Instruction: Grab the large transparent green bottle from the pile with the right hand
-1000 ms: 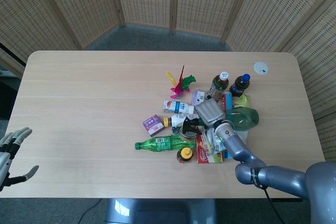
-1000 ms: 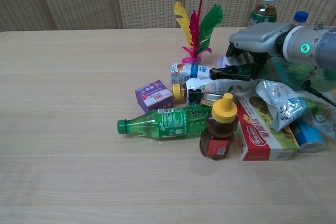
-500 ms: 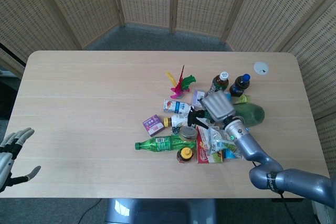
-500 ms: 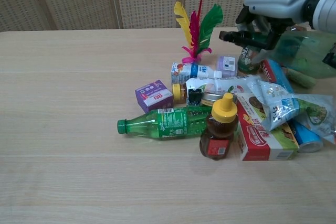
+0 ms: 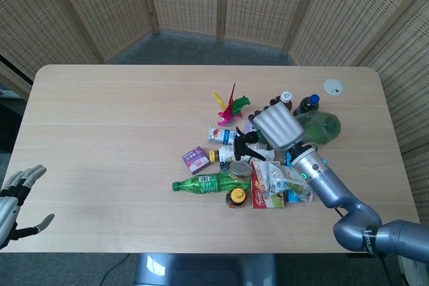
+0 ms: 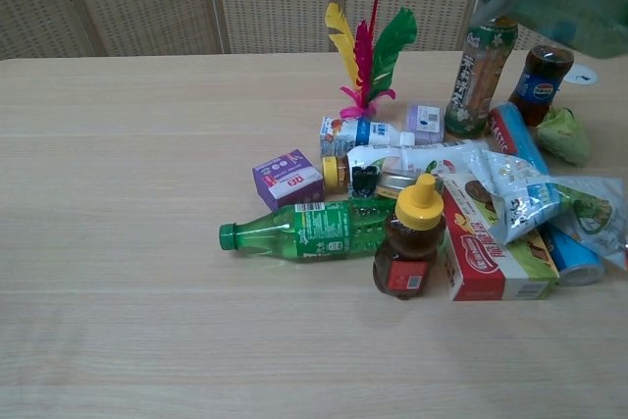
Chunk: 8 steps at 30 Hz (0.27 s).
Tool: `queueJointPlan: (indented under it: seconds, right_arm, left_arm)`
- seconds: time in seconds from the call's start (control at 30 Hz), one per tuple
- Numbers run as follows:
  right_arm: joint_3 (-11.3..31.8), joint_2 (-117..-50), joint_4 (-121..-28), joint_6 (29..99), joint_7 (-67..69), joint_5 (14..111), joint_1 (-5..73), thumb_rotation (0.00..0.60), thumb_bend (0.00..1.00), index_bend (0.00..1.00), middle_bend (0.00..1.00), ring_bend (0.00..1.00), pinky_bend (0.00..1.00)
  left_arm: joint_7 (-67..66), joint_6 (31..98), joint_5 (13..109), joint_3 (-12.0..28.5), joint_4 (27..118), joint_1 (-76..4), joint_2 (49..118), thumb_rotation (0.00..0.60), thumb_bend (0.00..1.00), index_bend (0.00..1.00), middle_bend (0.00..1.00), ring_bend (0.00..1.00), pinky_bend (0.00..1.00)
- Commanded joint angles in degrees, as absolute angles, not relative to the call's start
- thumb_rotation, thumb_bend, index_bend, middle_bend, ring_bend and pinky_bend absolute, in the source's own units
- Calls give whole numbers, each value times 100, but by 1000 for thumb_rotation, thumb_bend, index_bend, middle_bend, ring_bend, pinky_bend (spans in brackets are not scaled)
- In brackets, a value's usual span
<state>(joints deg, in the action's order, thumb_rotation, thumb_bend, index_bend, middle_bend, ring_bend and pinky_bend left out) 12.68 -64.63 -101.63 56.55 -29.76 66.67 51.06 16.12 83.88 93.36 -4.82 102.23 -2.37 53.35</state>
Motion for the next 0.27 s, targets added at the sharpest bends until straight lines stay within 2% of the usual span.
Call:
queueJointPlan:
  seconds: [0.03,0.27]
  right_arm:
    - [1366,-6340,-10334,5704,-3103,6635,5154,600,134,844,1000,803,473]
    - [1407,-6207,-10529,5748,-3309,6581,5188,600,133,844,1000,803,472]
  left_arm:
    - [1630,8399,9336,-482,10201,-232,5335,600,316,46,0,0,0]
    - [1647,8355,9325,-471,10178,-265,5370,600,316,46,0,0,0]
